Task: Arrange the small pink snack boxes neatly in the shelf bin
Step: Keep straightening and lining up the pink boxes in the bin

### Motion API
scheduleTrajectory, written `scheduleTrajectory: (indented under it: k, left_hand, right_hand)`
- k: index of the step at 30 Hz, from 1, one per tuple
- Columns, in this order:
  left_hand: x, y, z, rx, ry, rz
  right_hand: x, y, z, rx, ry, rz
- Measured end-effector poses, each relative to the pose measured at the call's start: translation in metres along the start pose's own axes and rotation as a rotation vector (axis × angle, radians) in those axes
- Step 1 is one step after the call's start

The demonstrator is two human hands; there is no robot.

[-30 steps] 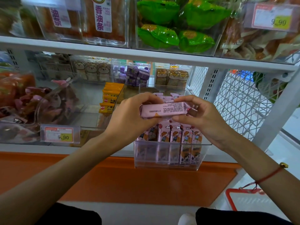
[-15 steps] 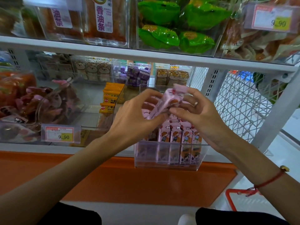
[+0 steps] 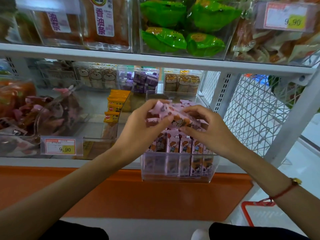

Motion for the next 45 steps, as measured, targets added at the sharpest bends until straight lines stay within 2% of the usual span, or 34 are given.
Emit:
scheduleTrajectory:
  k: [2, 4, 7, 9, 12, 17, 22, 29, 34, 37, 39, 42, 45]
  left_hand:
    - [0.001, 0.0, 0.002, 0.02, -0.087, -0.012]
    - [-0.004, -0.003, 0.004, 0.027, -0.126, -0.125]
    - [-0.015, -0.011, 0.004, 0.051, -0.089, -0.323]
    - [-0.017, -0.02, 0.005, 0.044, -0.106, -0.344]
    - [-0.012, -0.048, 0.014, 0.008, -0.236, -0.249]
    - [0.006, -0.105, 0.039, -0.062, -0.59, -0.063]
    - [0.017, -0.135, 0.066, -0.042, -0.866, 0.144]
    - [0.024, -0.157, 0.076, 0.118, -0.913, 0.34]
    - [0.042, -0.174, 0.09, 0.011, -0.808, 0.19]
    - [0.045, -0.181, 0.099, 0.002, -0.869, 0.171]
    - [0.044, -0.183, 0.109, -0.039, -0.939, 0.262]
    - [0.044, -0.178, 0.123, -0.169, -1.002, 0.496]
    - [0.041, -0.177, 0.121, -0.141, -1.024, 0.533]
  right_hand:
    - [0.002, 0.0, -0.005, -0.023, 0.126, -0.102]
    - [0.006, 0.0, -0.011, 0.01, 0.226, -0.146]
    - [0.014, 0.005, -0.021, 0.061, 0.359, 0.034]
    - [0.02, 0.009, -0.023, 0.03, 0.503, 0.174]
    - [0.018, 0.008, -0.023, 0.01, 0.575, 0.16]
    - [0.017, 0.006, -0.022, -0.019, 0.62, 0.149]
    - [0.015, 0.006, -0.023, -0.06, 0.623, 0.136]
    - [0.016, 0.006, -0.023, -0.185, 0.693, 0.071]
    - [0.018, 0.005, -0.019, -0.201, 0.651, 0.094]
    - [0.018, 0.006, -0.021, -0.195, 0.646, 0.107]
    - [0.017, 0.006, -0.022, -0.192, 0.644, 0.119]
    - [0.016, 0.005, -0.024, -0.191, 0.628, 0.142]
    - [0.013, 0.005, -0.025, -0.181, 0.598, 0.164]
Point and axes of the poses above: each hand's wrist, its own y-axis away from the middle knuckle, its own x-axis out of the palm, z = x × y, the point moved 2 cm from there along -y, towards the middle knuckle, and after that the axes turned 4 degrees about x, right-handed, at the moved point
